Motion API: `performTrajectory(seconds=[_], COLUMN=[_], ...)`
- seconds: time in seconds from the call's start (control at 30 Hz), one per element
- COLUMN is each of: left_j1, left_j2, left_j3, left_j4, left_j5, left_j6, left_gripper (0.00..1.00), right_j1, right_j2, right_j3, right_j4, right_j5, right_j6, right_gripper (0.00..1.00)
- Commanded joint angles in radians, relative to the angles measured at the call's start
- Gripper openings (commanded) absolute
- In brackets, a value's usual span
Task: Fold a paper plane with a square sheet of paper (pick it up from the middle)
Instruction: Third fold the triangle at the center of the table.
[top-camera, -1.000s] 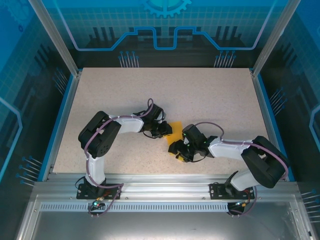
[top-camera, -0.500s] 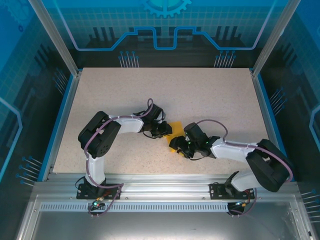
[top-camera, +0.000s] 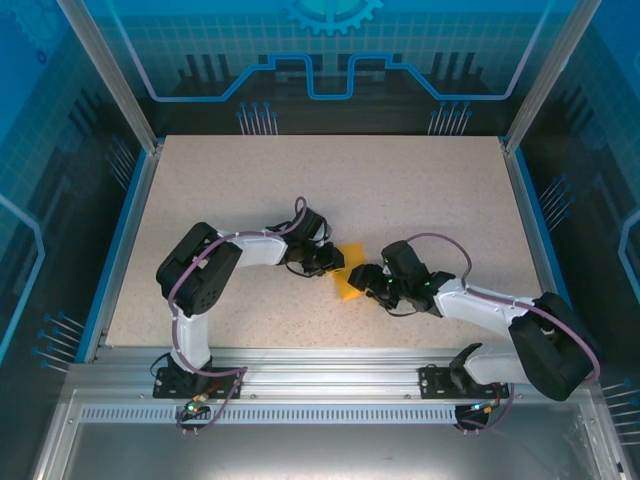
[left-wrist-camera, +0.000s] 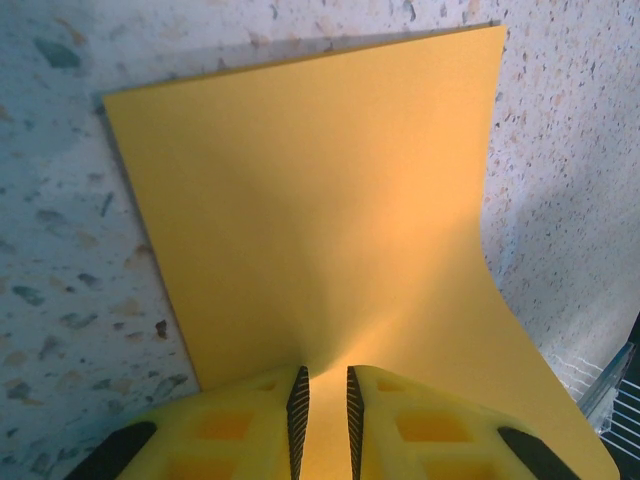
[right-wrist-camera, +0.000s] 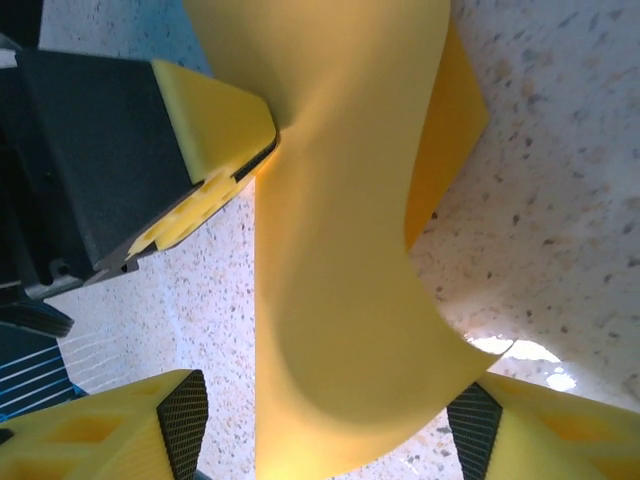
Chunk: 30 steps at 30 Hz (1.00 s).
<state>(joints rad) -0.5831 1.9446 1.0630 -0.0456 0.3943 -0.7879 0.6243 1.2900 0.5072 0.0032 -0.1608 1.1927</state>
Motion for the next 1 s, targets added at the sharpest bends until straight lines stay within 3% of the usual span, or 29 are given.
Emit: performTrajectory(seconds=[0.0, 0.37, 0.53, 0.83, 0.97], left_j1=[0.015, 0.016, 0.014, 0.011, 0.001], left_j2=[0.004, 0.004, -0.002, -0.029, -0.045], left_j3=[-0.026, -0.021, -0.026, -0.041, -0.042], left_j4=[-0.077, -0.082, -0.08, -0.065, -0.065], left_j5=[-0.03, -0.027, -0.021, -0.011, -0.015], left_j6=[-0.02, -0.02, -0.019, -0.008, 0.004], left_gripper=[0.23, 0.23, 0.23, 0.24, 0.25], right_j1=[-0.038, -0.099, -0.144, -0.229, -0.264], right_j2=[-0.021, -0.013, 0.043, 0.175, 0.233], right_j3=[0.001, 0.013, 0.046, 0.146, 0.188], right_j4=[-0.011, -0.01, -0.025, -0.166, -0.212], right_j5=[-0.015, -0.128, -0.242, -0.304, -0.367], right_j6=[-0.051, -0.168, -0.273, -0.45, -0.528], right_gripper=[0.69, 0.68, 0.64, 0.47, 0.35])
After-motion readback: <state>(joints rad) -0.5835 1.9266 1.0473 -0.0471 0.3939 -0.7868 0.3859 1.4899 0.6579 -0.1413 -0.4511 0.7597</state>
